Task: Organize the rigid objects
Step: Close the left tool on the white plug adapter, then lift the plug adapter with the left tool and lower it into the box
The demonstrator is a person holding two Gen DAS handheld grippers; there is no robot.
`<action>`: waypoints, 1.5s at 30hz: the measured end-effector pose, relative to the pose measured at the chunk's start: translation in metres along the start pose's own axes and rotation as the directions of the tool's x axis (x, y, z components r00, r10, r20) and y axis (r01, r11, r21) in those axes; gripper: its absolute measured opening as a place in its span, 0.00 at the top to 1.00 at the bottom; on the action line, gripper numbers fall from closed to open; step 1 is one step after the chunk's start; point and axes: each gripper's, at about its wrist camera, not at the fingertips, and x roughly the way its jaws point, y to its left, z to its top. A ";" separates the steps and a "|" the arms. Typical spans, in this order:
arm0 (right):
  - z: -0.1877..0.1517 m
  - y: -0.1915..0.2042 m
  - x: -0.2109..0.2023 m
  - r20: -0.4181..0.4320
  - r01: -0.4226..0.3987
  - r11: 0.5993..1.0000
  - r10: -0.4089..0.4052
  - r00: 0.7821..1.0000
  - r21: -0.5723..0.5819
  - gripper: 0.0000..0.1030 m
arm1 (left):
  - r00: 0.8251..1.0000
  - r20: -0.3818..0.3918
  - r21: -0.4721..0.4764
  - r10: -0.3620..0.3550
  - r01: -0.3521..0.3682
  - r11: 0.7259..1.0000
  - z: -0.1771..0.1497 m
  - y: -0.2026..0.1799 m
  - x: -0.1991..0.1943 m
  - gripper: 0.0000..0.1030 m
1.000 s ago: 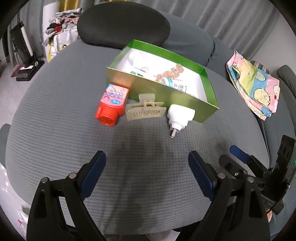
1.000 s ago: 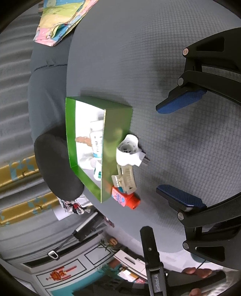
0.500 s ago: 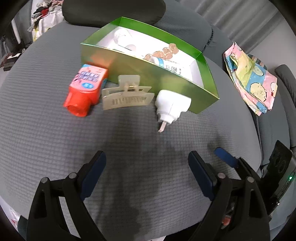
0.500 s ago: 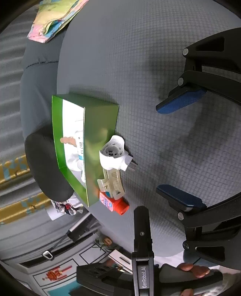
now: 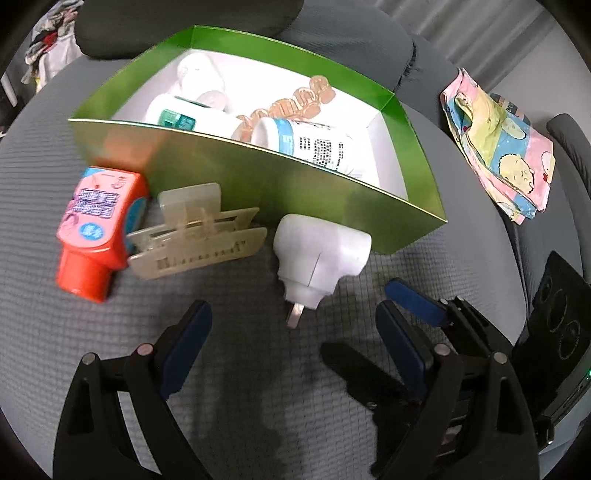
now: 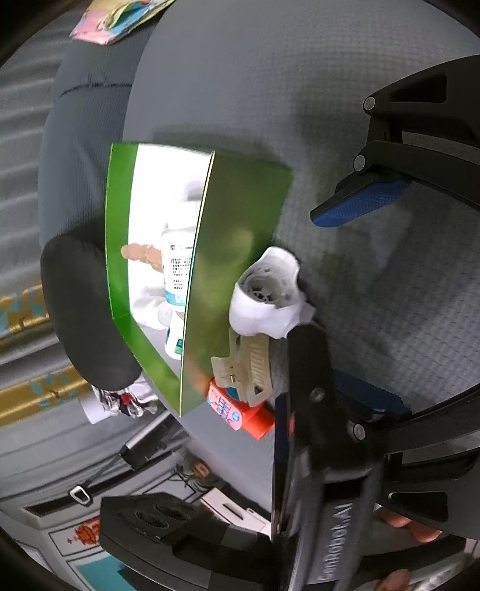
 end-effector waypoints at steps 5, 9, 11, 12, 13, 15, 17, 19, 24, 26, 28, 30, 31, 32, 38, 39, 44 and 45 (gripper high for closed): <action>0.007 -0.003 0.016 -0.022 -0.014 1.000 0.013 1.000 -0.014 0.22 | 1.000 -0.020 0.008 -0.014 0.014 1.000 0.006 -0.001 0.011 0.14; 0.014 -0.002 0.026 -0.034 -0.021 0.999 0.020 0.999 -0.024 0.22 | 0.999 -0.030 0.012 -0.017 0.017 1.000 0.009 0.000 0.017 0.14; 0.018 -0.002 0.029 -0.038 -0.026 0.999 0.025 0.999 -0.027 0.22 | 0.999 -0.032 0.016 -0.017 0.017 1.000 0.010 0.000 0.018 0.15; 0.020 -0.002 0.031 -0.038 -0.028 0.999 0.027 0.999 -0.031 0.22 | 0.999 -0.030 0.024 -0.017 0.017 1.000 0.010 -0.001 0.019 0.16; 0.021 -0.002 0.032 -0.040 -0.031 0.999 0.030 0.999 -0.033 0.22 | 0.999 -0.028 0.032 -0.016 0.017 0.999 0.011 -0.003 0.019 0.16; 0.021 -0.002 0.035 -0.044 -0.031 0.999 0.029 0.999 -0.035 0.22 | 1.000 -0.026 0.046 -0.011 0.012 0.999 0.013 -0.004 0.020 0.19; 0.022 -0.004 0.038 -0.051 -0.044 0.999 0.042 0.998 -0.027 0.22 | 1.000 -0.021 0.059 -0.012 0.013 0.998 0.014 -0.006 0.020 0.26; 0.022 -0.004 0.038 -0.046 -0.058 0.998 0.057 0.997 -0.022 0.24 | 1.000 -0.016 0.069 -0.016 0.017 0.998 0.016 -0.008 0.020 0.28; 0.021 -0.007 0.037 -0.045 -0.083 0.997 0.083 0.996 -0.003 0.33 | 0.999 -0.026 0.080 -0.026 0.028 0.996 0.017 -0.011 0.025 0.33; 0.021 -0.008 0.037 -0.042 -0.085 0.996 0.085 0.995 0.005 0.34 | 0.999 -0.028 0.088 -0.021 0.023 0.996 0.016 -0.012 0.026 0.34; 0.021 -0.008 0.037 -0.040 -0.087 0.996 0.087 0.995 0.009 0.34 | 0.999 -0.027 0.091 -0.019 0.021 0.996 0.016 -0.014 0.026 0.34; 0.020 -0.008 0.035 -0.035 -0.086 0.996 0.086 0.996 0.013 0.34 | 1.000 -0.024 0.098 -0.014 0.016 0.995 0.015 -0.016 0.025 0.34; 0.020 -0.007 0.034 -0.031 -0.088 0.996 0.088 0.996 0.014 0.34 | 1.000 -0.020 0.104 -0.010 0.012 0.995 0.014 -0.018 0.024 0.34; 0.019 -0.007 0.033 -0.028 -0.088 0.996 0.089 0.996 0.016 0.34 | 1.000 -0.018 0.110 -0.007 0.009 0.994 0.014 -0.020 0.023 0.34; 0.016 0.006 0.018 0.001 -0.065 0.998 0.065 0.998 -0.007 0.34 | 1.000 0.005 0.132 -0.019 0.018 0.991 0.007 -0.028 0.009 0.34; 0.016 0.010 0.013 0.011 -0.061 0.998 0.061 0.998 -0.011 0.34 | 1.000 0.013 0.137 -0.021 0.019 0.990 0.005 -0.029 0.005 0.34; 0.013 0.022 -0.011 0.058 -0.042 0.999 0.043 0.997 -0.019 0.34 | 0.998 0.053 0.174 -0.035 0.025 0.984 -0.004 -0.039 -0.018 0.34; 0.013 0.024 -0.016 0.065 -0.038 0.999 0.039 0.997 -0.023 0.34 | 0.997 0.060 0.179 -0.038 0.027 0.983 -0.006 -0.040 -0.021 0.34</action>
